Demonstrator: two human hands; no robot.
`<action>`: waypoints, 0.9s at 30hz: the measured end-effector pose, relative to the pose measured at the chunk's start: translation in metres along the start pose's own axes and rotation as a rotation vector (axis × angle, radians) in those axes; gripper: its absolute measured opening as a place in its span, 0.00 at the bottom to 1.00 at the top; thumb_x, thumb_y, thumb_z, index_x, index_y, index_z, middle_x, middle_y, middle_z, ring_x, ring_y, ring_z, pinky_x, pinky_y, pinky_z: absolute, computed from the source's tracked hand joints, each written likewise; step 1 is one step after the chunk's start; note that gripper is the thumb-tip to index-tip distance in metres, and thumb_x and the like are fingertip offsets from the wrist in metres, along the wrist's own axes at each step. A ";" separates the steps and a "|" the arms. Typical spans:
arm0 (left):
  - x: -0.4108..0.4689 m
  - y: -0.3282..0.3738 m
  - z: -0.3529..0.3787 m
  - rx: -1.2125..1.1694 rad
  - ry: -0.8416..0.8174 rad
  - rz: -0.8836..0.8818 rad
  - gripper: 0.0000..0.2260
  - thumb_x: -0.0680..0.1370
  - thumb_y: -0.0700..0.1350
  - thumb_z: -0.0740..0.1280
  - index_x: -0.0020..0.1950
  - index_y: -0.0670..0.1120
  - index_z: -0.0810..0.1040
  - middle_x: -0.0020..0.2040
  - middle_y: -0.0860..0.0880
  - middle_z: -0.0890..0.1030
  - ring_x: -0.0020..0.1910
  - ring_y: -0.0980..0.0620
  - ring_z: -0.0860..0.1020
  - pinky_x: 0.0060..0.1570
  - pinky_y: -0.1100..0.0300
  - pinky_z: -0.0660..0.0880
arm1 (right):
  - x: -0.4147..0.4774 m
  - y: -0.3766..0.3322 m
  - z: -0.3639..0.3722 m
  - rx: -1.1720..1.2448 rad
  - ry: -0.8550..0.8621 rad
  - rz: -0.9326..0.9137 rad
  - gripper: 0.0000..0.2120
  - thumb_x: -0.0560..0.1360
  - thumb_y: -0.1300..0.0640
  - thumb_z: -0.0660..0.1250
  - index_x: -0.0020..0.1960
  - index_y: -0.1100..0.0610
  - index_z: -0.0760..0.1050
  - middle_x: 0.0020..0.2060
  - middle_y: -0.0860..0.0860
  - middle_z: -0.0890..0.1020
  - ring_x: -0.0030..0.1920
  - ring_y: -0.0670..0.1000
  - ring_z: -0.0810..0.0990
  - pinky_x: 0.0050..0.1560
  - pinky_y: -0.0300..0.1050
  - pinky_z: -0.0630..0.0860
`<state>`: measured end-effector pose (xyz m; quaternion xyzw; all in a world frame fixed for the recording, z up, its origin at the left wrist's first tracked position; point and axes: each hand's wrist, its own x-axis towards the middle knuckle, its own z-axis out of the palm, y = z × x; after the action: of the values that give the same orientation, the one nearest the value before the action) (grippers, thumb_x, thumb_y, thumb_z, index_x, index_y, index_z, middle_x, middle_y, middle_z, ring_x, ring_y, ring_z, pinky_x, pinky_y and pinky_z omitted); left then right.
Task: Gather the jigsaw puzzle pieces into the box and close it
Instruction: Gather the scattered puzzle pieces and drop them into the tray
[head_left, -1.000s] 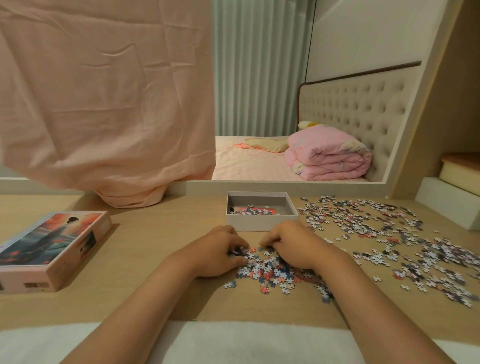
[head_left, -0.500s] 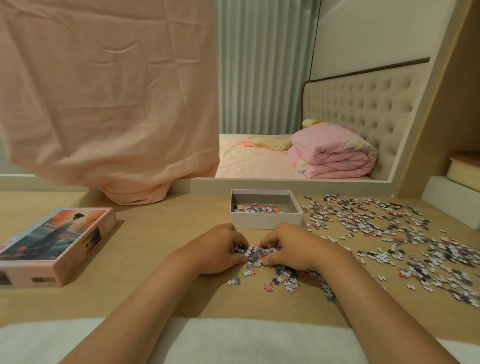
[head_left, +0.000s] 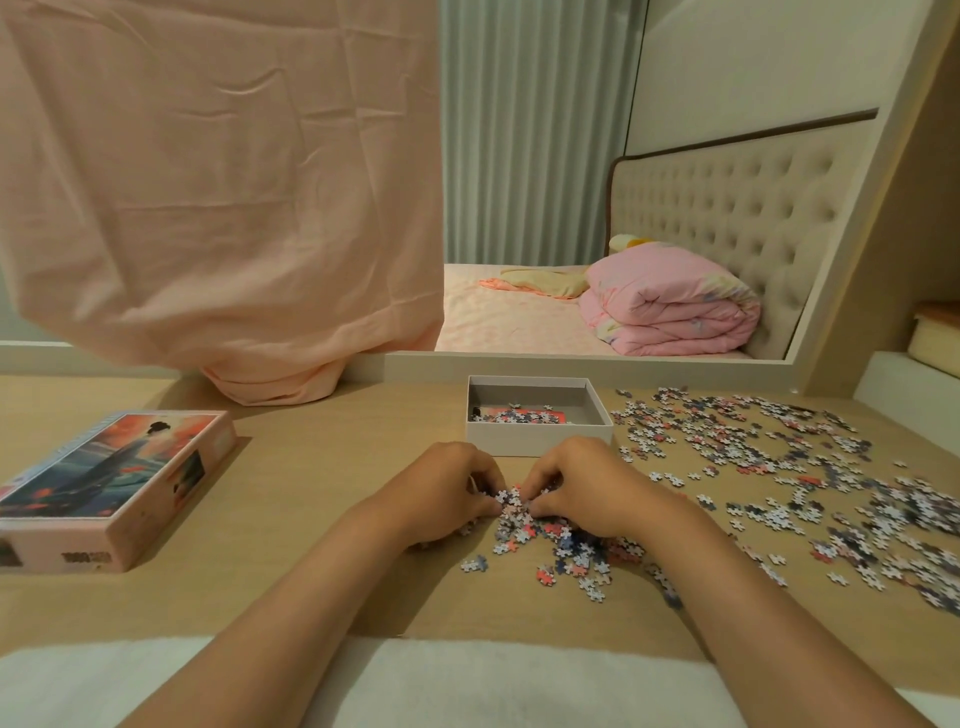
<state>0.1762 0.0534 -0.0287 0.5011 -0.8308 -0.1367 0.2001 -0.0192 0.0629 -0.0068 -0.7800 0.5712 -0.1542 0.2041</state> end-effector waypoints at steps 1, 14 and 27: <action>0.001 -0.001 -0.001 -0.034 0.012 0.001 0.05 0.74 0.47 0.74 0.49 0.50 0.83 0.44 0.55 0.80 0.41 0.57 0.77 0.39 0.70 0.71 | 0.001 0.001 -0.002 0.021 0.008 0.006 0.04 0.72 0.56 0.76 0.44 0.48 0.86 0.42 0.43 0.84 0.40 0.42 0.81 0.40 0.34 0.75; 0.080 0.006 -0.043 -0.268 0.352 -0.022 0.04 0.75 0.40 0.72 0.42 0.49 0.81 0.37 0.52 0.81 0.30 0.60 0.76 0.29 0.73 0.68 | 0.060 -0.003 -0.054 0.235 0.444 -0.044 0.08 0.73 0.62 0.73 0.41 0.50 0.84 0.33 0.49 0.85 0.29 0.50 0.83 0.32 0.34 0.76; 0.083 -0.026 -0.009 0.082 0.116 0.022 0.16 0.81 0.53 0.62 0.66 0.50 0.79 0.66 0.50 0.78 0.63 0.51 0.75 0.63 0.55 0.70 | 0.079 0.024 -0.032 -0.048 0.258 -0.037 0.12 0.81 0.53 0.63 0.59 0.51 0.83 0.57 0.49 0.84 0.55 0.50 0.80 0.54 0.42 0.73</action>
<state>0.1658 -0.0319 -0.0160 0.5068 -0.8282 -0.0710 0.2286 -0.0303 -0.0236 0.0094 -0.7687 0.5816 -0.2435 0.1074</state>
